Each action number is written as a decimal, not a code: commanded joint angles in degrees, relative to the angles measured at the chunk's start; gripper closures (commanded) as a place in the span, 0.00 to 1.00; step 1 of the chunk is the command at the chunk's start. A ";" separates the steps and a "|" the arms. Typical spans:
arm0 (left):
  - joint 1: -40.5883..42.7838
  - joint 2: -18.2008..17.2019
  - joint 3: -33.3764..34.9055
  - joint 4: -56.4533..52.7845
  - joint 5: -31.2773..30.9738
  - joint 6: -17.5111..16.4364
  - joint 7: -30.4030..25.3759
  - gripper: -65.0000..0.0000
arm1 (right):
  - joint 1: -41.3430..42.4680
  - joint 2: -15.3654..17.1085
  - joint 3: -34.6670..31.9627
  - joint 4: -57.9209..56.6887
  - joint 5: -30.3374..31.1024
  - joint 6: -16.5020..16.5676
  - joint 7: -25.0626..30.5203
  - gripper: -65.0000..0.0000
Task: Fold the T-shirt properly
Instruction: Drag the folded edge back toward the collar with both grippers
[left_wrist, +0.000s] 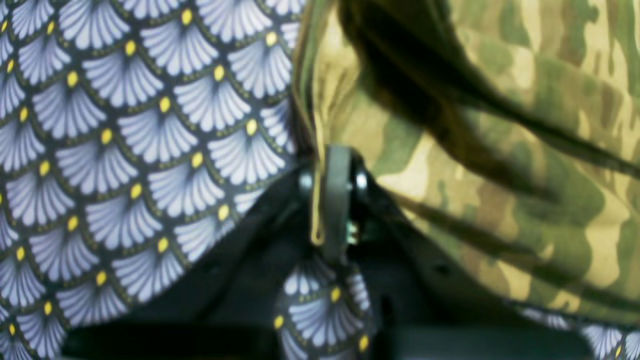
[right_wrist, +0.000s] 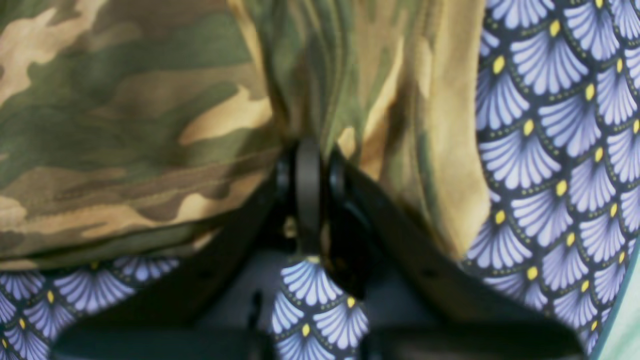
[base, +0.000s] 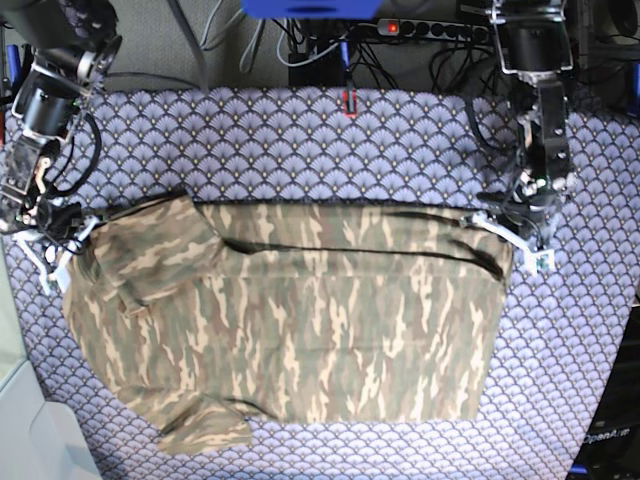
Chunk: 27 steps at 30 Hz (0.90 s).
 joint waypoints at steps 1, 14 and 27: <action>0.50 -0.49 -0.03 1.34 0.36 0.18 3.37 0.96 | -1.18 0.62 0.12 -0.45 -4.22 -0.27 -5.03 1.00; 5.60 -0.93 -0.12 14.70 0.54 0.18 9.09 0.99 | -13.75 -2.90 2.05 21.44 -4.13 -0.27 -8.72 1.00; 19.84 -2.07 -4.69 25.25 0.45 0.27 9.09 0.99 | -23.86 -5.19 2.14 29.88 -4.13 -0.27 -11.89 1.00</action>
